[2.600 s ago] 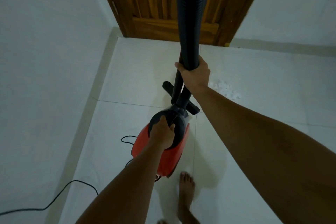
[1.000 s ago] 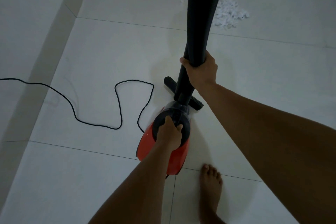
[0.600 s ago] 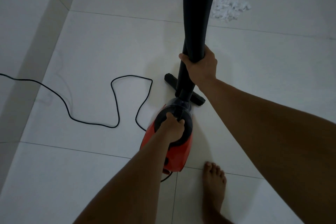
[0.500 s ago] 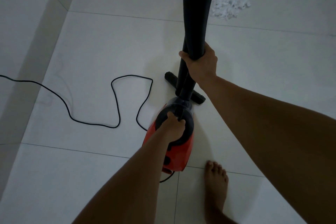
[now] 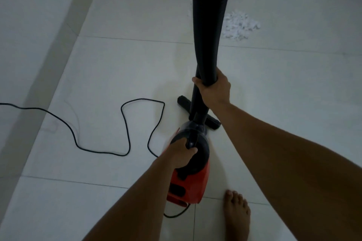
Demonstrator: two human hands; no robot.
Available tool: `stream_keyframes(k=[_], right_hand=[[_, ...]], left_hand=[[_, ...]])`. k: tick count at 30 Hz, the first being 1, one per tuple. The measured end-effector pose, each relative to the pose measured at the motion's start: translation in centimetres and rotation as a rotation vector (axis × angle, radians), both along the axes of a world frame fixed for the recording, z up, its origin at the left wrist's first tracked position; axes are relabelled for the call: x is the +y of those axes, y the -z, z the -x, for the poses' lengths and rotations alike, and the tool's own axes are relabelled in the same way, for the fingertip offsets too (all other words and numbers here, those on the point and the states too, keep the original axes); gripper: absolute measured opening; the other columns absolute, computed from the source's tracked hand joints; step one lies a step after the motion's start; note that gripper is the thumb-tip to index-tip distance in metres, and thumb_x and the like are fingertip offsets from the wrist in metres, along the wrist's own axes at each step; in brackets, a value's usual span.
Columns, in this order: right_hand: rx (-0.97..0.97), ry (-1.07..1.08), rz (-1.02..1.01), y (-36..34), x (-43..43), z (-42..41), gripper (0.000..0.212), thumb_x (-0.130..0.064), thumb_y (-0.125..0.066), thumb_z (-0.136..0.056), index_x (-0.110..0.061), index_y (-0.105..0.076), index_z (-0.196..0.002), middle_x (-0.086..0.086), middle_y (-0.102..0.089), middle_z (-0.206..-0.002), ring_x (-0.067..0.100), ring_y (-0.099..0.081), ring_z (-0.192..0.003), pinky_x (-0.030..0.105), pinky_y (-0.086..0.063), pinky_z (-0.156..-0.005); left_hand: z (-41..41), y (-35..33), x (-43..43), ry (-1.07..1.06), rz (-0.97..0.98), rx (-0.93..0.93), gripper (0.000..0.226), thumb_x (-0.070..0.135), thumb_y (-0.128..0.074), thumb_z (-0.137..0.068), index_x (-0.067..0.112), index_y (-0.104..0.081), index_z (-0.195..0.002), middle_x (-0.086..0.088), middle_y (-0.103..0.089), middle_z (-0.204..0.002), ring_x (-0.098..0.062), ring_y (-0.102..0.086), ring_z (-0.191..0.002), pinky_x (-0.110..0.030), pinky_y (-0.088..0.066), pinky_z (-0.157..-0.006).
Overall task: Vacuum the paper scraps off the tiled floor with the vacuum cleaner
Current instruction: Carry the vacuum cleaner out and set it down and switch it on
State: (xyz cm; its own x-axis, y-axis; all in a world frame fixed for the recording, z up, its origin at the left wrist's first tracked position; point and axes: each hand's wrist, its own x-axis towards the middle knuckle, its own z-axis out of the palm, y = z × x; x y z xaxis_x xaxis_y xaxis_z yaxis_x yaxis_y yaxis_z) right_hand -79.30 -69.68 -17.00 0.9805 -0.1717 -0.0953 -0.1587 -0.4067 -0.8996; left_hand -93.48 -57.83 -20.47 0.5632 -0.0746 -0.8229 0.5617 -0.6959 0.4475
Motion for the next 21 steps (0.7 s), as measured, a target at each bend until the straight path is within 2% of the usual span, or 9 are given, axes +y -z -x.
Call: stream_keyframes(k=[3, 7, 10, 12, 14, 16, 18, 19, 21], right_hand=[[-0.012, 0.005, 0.012, -0.1, 0.0, 0.2, 0.038, -0.027, -0.083, -0.083, -0.017, -0.067, -0.116, -0.011, -0.06, -0.085, 0.013, -0.059, -0.082, 0.023, -0.049, -0.077], [-0.028, 0.039, -0.002, 0.1, 0.4, 0.8, 0.035, -0.027, -0.083, -0.082, -0.018, -0.067, -0.112, -0.018, -0.059, -0.078, 0.017, -0.064, -0.081, 0.031, -0.058, -0.076], [-0.062, 0.058, 0.005, 0.9, 0.3, 1.3, 0.035, -0.027, -0.083, -0.083, -0.016, -0.066, -0.112, -0.017, -0.059, -0.08, 0.014, -0.061, -0.082, 0.026, -0.052, -0.075], [-0.083, 0.051, 0.005, 1.0, 0.4, 1.4, 0.034, -0.027, -0.083, -0.083, -0.016, -0.066, -0.111, -0.012, -0.061, -0.083, 0.014, -0.06, -0.083, 0.026, -0.051, -0.077], [-0.082, 0.043, 0.008, 1.2, 0.7, 1.0, 0.035, -0.028, -0.082, -0.083, -0.015, -0.066, -0.111, -0.009, -0.062, -0.087, 0.014, -0.06, -0.084, 0.026, -0.049, -0.077], [-0.089, 0.022, -0.006, 1.6, 0.6, 0.7, 0.037, -0.029, -0.081, -0.084, -0.015, -0.066, -0.115, -0.008, -0.063, -0.09, 0.013, -0.06, -0.085, 0.024, -0.048, -0.077], [-0.124, -0.008, -0.017, 1.6, 0.6, 0.8, 0.04, -0.03, -0.081, -0.085, -0.015, -0.066, -0.119, -0.007, -0.064, -0.094, 0.013, -0.06, -0.087, 0.024, -0.049, -0.079], [-0.138, -0.014, -0.012, 1.7, 0.4, 0.8, 0.041, -0.031, -0.081, -0.085, -0.015, -0.066, -0.12, -0.005, -0.065, -0.096, 0.013, -0.06, -0.088, 0.026, -0.051, -0.081], [-0.154, 0.001, -0.02, 2.0, 0.0, 1.2, 0.043, -0.032, -0.081, -0.084, -0.014, -0.065, -0.121, -0.003, -0.066, -0.099, 0.013, -0.06, -0.089, 0.027, -0.052, -0.084]], left_hand=[[0.0, 0.2, 0.1, 0.021, 0.003, -0.013, 0.059, 0.046, -0.047, -0.101, 0.021, -0.033, -0.153, -0.014, -0.044, -0.15, -0.033, -0.046, -0.133, -0.046, -0.04, -0.109], [1.1, 1.2, -0.1, 0.033, -0.061, -0.086, 0.065, 0.051, -0.043, -0.101, 0.022, -0.026, -0.157, -0.014, -0.036, -0.157, -0.036, -0.039, -0.139, -0.048, -0.036, -0.113], [1.3, 1.3, -0.1, 0.059, -0.079, -0.105, 0.068, 0.055, -0.041, -0.101, 0.024, -0.022, -0.158, -0.013, -0.033, -0.159, -0.037, -0.037, -0.141, -0.047, -0.037, -0.112], [0.6, 1.1, 0.2, 0.062, -0.027, -0.059, 0.069, 0.054, -0.043, -0.1, 0.024, -0.021, -0.158, -0.012, -0.031, -0.159, -0.036, -0.039, -0.139, -0.043, -0.045, -0.104], [-0.5, 0.5, 0.7, 0.07, 0.044, 0.031, 0.065, 0.052, -0.048, -0.1, 0.023, -0.03, -0.155, -0.011, -0.037, -0.155, -0.034, -0.046, -0.133, -0.036, -0.053, -0.086], [-1.5, 0.3, 0.8, 0.123, 0.095, 0.075, 0.06, 0.051, -0.052, -0.098, 0.021, -0.041, -0.149, -0.011, -0.046, -0.149, -0.029, -0.055, -0.122, -0.032, -0.055, -0.082], [-2.3, 0.1, 0.5, 0.117, 0.164, 0.085, 0.056, 0.047, -0.056, -0.097, 0.016, -0.048, -0.143, -0.012, -0.054, -0.141, -0.026, -0.062, -0.107, -0.037, -0.06, -0.08], [-2.6, 0.1, 0.3, 0.072, 0.207, 0.127, 0.051, 0.044, -0.058, -0.097, 0.014, -0.05, -0.138, -0.013, -0.056, -0.136, -0.026, -0.064, -0.101, -0.04, -0.062, -0.074], [-2.3, -0.4, -0.1, 0.024, 0.269, 0.23, 0.04, 0.037, -0.061, -0.098, 0.009, -0.056, -0.125, -0.014, -0.058, -0.128, -0.029, -0.065, -0.097, -0.047, -0.063, -0.069]])
